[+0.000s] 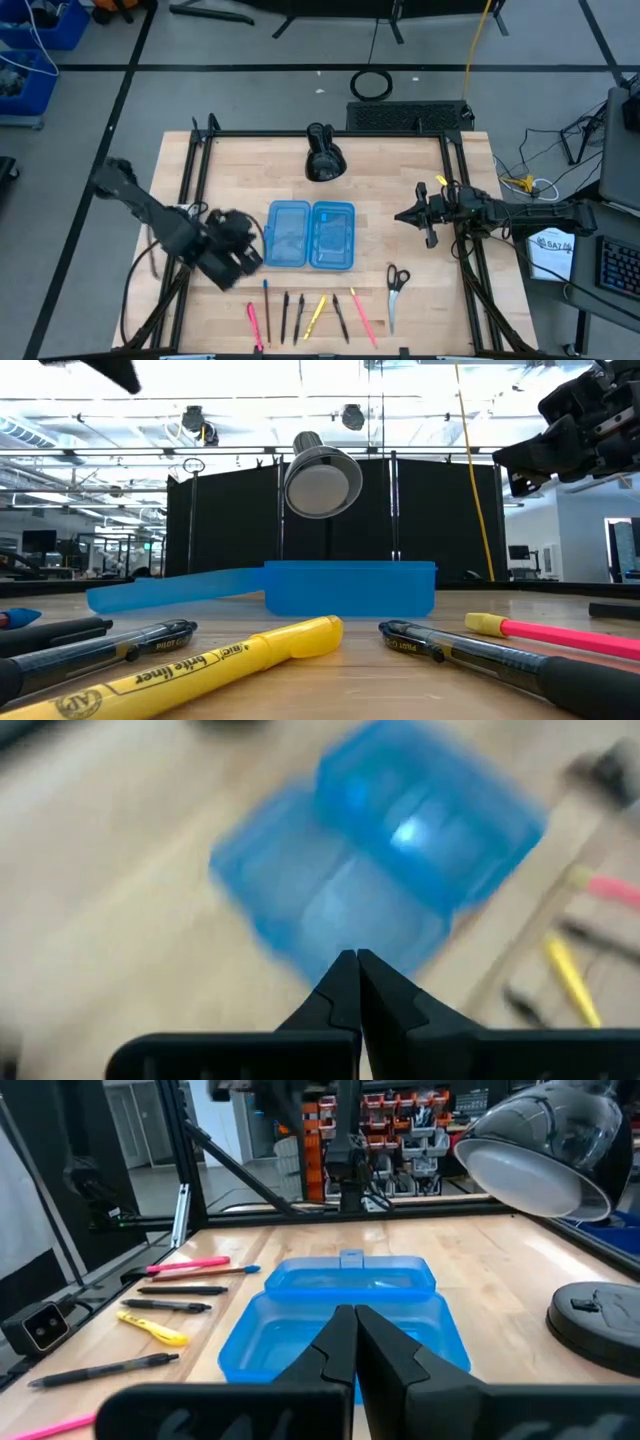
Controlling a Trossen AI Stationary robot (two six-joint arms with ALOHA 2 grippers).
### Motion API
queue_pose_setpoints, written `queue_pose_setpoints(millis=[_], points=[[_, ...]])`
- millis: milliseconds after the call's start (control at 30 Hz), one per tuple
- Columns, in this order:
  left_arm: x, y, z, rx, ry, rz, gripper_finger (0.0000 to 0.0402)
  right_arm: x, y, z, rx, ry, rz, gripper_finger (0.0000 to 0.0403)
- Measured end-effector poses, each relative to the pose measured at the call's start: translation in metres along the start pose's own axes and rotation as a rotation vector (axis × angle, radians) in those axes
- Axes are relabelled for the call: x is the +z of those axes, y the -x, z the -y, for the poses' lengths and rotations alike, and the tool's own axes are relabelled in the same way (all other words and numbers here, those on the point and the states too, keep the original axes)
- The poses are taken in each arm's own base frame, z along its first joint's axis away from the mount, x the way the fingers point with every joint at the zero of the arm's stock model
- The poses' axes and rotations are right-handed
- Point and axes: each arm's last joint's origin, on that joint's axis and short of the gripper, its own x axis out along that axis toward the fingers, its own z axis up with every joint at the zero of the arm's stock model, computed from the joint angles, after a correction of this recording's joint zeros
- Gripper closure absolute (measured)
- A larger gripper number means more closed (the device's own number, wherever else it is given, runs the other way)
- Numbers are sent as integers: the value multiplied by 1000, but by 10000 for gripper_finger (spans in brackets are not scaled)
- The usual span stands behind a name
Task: Pick & place school supplies into a supply box
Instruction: Put the brown pencil into the blue supply box
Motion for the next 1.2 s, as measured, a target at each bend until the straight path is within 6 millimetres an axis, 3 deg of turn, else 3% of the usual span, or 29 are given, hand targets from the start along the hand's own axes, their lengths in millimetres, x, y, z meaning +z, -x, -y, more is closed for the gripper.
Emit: queue_pose_setpoints(millis=[100,167,333,633,867,1033,1200], points=[[-5,-1,24,190,106,-216,400,0,0,0,0,12,-1,403],[-12,-7,43,225,154,-313,400,0,0,0,0,16,-1,403],[-27,-19,73,208,219,-337,396,0,0,0,0,51,-1,403],[-67,-38,69,180,340,-135,390,2,0,0,0,64,18,403],[-91,-76,67,94,447,-209,356,3,0,0,0,46,36,403],[-87,-95,74,-13,404,-292,366,4,0,0,0,46,40,403],[-69,-105,75,-16,508,-312,395,4,0,0,-1,47,43,403]])
